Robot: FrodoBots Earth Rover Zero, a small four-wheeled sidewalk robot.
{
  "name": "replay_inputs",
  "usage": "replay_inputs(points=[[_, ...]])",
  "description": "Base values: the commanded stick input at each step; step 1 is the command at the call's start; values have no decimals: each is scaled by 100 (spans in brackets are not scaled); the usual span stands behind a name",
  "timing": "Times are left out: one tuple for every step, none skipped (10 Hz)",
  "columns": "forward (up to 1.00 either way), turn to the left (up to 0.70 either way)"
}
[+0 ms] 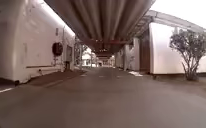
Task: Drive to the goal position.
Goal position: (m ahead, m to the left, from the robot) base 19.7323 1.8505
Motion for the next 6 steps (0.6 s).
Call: replay_inputs(points=[[50,0],[50,0],[50,0],[50,0],[50,0],[50,0]])
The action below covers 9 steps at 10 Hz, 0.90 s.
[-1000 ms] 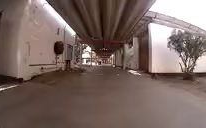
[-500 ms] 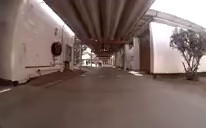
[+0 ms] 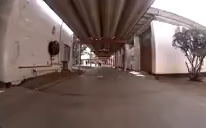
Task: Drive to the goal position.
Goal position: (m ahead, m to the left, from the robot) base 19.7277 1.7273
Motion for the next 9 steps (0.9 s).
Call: replay_inputs(points=[[50,0],[50,0],[50,0],[50,0],[50,0],[50,0],[50,0],[50,0],[50,0]])
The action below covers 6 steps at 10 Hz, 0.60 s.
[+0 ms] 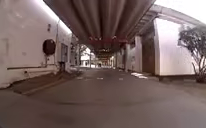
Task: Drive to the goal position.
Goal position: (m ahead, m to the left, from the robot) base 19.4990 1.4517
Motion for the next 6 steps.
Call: replay_inputs(points=[[50,0],[50,0],[50,0],[50,0],[50,0],[50,0]])
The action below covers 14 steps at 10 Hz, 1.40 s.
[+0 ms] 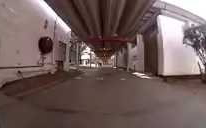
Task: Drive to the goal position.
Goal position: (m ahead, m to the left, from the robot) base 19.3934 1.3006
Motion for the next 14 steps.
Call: replay_inputs(points=[[50,0],[50,0],[50,0],[50,0],[50,0],[50,0],[50,0],[50,0],[50,0],[50,0],[50,0],[50,0],[50,0],[50,0]])
